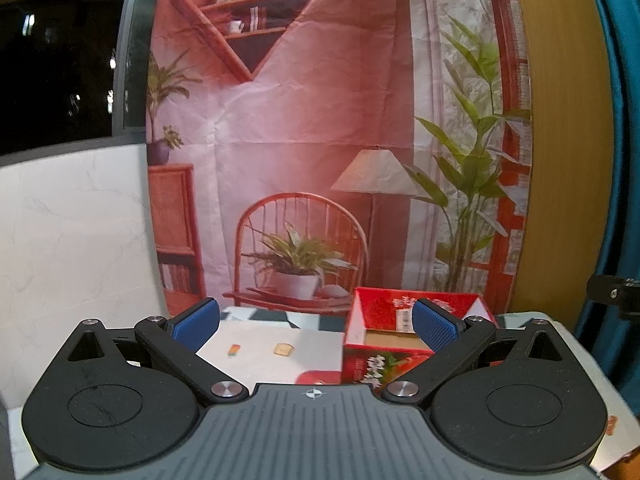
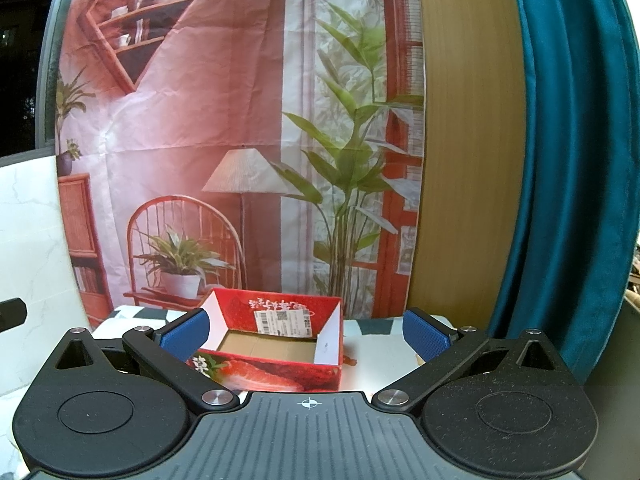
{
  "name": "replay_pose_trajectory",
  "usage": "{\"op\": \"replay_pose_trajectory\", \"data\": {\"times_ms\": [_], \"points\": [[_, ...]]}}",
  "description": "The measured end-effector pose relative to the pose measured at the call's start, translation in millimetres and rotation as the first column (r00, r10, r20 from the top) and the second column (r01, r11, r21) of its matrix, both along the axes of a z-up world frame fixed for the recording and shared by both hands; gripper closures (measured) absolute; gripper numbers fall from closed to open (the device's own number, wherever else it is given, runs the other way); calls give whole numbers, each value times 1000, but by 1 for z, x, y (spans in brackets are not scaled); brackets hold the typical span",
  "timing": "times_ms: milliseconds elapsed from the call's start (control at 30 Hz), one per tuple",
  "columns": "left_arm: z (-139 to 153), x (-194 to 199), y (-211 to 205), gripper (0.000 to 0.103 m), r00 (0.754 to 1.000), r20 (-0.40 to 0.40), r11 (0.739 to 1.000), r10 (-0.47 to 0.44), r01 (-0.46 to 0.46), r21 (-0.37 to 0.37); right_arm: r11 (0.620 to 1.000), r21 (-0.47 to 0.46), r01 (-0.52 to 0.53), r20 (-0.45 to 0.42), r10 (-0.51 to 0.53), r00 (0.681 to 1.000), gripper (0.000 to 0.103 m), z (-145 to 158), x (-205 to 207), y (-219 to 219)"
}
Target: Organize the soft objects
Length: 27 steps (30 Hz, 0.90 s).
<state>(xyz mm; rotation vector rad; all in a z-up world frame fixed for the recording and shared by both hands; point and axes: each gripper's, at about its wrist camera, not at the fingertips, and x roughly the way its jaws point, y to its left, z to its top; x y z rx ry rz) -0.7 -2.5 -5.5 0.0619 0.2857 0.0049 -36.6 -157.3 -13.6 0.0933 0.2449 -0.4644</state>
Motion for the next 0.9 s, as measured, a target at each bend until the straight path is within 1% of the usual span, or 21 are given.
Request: {"op": "replay_pose_trajectory", "data": {"times_ms": [100, 267, 333, 400, 500, 633, 767, 833, 900], "points": [[-5, 2, -2, 0, 1000, 19, 1000, 14, -15, 28, 999, 28, -35, 27, 34, 999, 0, -4, 0, -2], [-19, 13, -3, 0, 999, 23, 998, 38, -39, 39, 992, 90, -83, 62, 78, 995, 0, -27, 7, -17], [-28, 20, -2, 0, 999, 9, 998, 41, -41, 38, 990, 106, -92, 59, 86, 995, 0, -38, 12, -23], [-38, 28, 1, 0, 1000, -12, 999, 24, -23, 26, 987, 122, -108, 68, 100, 993, 0, -51, 17, -29], [-58, 41, 3, 0, 999, -36, 1000, 7, -6, 25, 987, 129, -96, 88, 85, 992, 0, -73, 26, -36], [-88, 56, 4, 0, 999, -39, 998, 13, -10, 69, 991, 112, -79, 63, 72, 995, 0, -108, 40, -40], [-119, 72, 6, 0, 998, -63, 994, 1, 6, 108, 991, 89, -101, 39, 98, 994, 0, -147, 54, -38], [-132, 78, 8, 0, 996, -89, 995, -1, 10, 104, 991, 84, -105, 11, 104, 994, 0, -161, 62, -36], [-145, 85, 13, 0, 992, -126, 996, -10, 21, 81, 988, 95, -120, -17, 122, 992, 0, -176, 70, -34]]}}
